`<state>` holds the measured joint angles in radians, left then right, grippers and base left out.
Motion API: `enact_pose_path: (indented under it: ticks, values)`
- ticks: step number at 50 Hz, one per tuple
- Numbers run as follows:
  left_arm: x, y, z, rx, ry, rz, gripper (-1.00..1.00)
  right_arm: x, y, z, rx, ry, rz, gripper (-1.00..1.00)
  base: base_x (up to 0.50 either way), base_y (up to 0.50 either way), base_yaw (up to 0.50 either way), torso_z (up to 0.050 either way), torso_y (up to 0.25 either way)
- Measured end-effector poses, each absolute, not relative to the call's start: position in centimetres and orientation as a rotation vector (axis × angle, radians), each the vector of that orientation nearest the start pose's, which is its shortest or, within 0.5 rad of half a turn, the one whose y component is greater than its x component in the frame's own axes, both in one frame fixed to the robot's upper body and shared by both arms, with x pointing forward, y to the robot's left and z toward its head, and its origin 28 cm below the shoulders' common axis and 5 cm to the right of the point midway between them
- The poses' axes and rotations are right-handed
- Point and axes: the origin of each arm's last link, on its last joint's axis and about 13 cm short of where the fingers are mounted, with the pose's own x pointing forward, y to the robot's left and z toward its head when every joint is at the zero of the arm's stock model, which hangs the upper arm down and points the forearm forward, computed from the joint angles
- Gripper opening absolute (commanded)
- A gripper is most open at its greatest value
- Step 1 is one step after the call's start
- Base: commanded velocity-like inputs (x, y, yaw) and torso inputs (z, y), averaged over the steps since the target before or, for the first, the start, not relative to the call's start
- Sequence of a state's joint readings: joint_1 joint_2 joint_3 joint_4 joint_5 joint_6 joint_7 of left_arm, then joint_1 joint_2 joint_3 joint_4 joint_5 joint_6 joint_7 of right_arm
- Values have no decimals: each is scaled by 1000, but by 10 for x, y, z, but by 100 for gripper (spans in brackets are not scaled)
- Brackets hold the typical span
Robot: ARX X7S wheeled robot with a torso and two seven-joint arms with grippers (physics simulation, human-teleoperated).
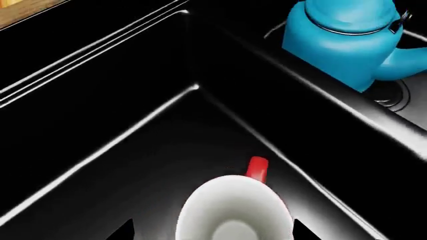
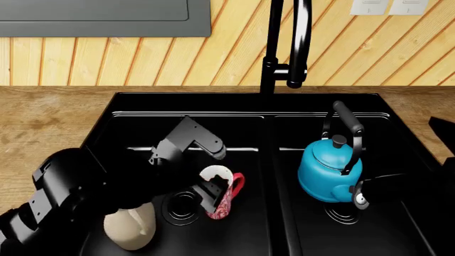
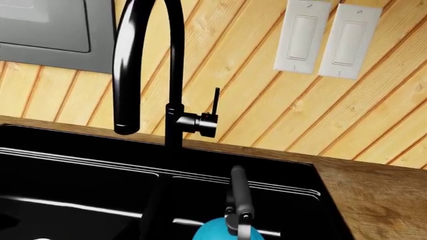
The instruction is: Pick the jug and cup and place them in the sink. Then turn on the water.
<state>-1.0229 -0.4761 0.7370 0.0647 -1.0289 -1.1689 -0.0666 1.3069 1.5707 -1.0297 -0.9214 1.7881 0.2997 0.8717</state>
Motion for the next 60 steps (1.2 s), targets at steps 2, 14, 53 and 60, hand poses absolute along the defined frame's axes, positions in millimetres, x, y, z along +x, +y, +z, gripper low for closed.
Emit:
enact_pose_path:
  ticks: [2,14,53,60]
  values:
    - [302,199,185,284,583,-700,100,133,-170,277,-109,78,68,100,0,0,0,0,0]
    - [305,203,207,228,527,-700,100,133,-171,278,-112,76,73,100,0,0,0,0,0]
    - [332,231,271,66,58,-338,100,170,-175,290,-138,13,84,100,0,0,0,0,0]
    - [336,233,277,49,9,-284,100,185,-176,293,-154,10,82,100,0,0,0,0,0]
